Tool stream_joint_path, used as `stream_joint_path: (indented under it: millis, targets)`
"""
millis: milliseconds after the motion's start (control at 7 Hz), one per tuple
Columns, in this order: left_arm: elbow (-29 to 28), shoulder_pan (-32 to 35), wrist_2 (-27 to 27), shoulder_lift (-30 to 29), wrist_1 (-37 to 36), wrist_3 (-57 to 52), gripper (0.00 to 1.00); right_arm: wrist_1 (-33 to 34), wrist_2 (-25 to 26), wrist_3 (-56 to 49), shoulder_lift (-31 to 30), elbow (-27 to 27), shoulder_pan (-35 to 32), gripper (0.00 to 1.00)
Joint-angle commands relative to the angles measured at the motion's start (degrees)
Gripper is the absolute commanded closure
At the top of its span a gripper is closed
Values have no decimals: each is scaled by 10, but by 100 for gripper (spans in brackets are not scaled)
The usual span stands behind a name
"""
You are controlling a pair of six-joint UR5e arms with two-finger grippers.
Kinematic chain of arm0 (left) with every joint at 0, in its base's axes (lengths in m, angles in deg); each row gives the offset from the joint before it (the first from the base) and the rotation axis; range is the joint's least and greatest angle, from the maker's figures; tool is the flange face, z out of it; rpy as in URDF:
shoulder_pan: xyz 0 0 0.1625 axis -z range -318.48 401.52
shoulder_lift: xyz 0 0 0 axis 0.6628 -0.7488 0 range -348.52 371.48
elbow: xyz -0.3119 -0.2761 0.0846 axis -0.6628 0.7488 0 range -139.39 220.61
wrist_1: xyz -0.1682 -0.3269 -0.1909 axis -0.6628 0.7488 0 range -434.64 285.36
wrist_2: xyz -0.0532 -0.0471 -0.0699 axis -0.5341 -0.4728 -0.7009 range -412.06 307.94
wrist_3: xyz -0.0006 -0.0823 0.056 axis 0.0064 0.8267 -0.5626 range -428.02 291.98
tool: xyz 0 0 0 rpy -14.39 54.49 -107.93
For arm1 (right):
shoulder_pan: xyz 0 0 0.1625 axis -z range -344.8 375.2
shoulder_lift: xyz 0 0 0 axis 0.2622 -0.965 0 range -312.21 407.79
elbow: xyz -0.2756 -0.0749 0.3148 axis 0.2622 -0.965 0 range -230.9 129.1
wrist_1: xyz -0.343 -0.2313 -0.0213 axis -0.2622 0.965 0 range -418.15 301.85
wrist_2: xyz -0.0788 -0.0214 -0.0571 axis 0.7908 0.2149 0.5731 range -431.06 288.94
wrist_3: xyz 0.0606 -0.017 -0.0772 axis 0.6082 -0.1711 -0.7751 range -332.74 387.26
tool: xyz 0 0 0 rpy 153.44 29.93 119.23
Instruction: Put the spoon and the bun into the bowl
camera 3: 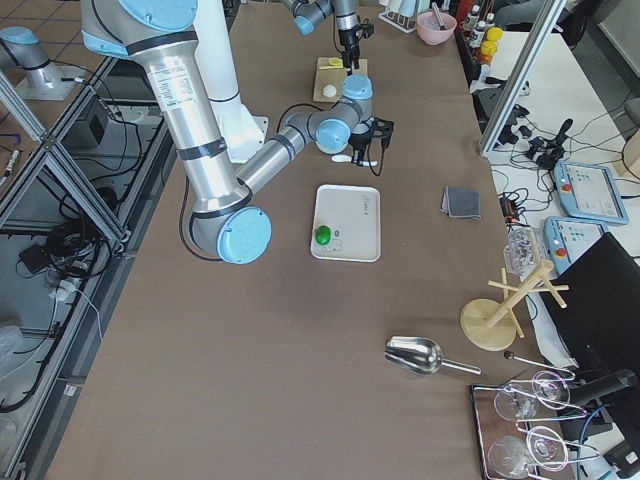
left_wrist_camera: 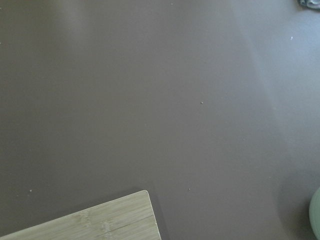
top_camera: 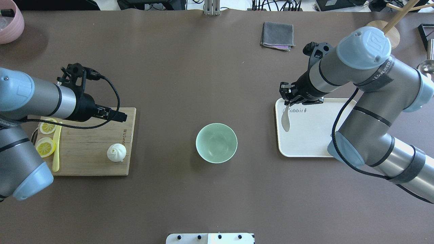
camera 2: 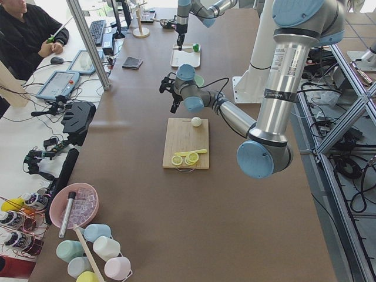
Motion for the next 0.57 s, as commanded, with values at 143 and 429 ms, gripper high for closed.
stream_joint_path:
  millis: [143,429]
  targets:
    - [14,-78,73,43,10,4,3,0,6,31,41,0,24,100]
    - [14,-104,81,69,43,31,14,0,7,50,49,2,27,100]
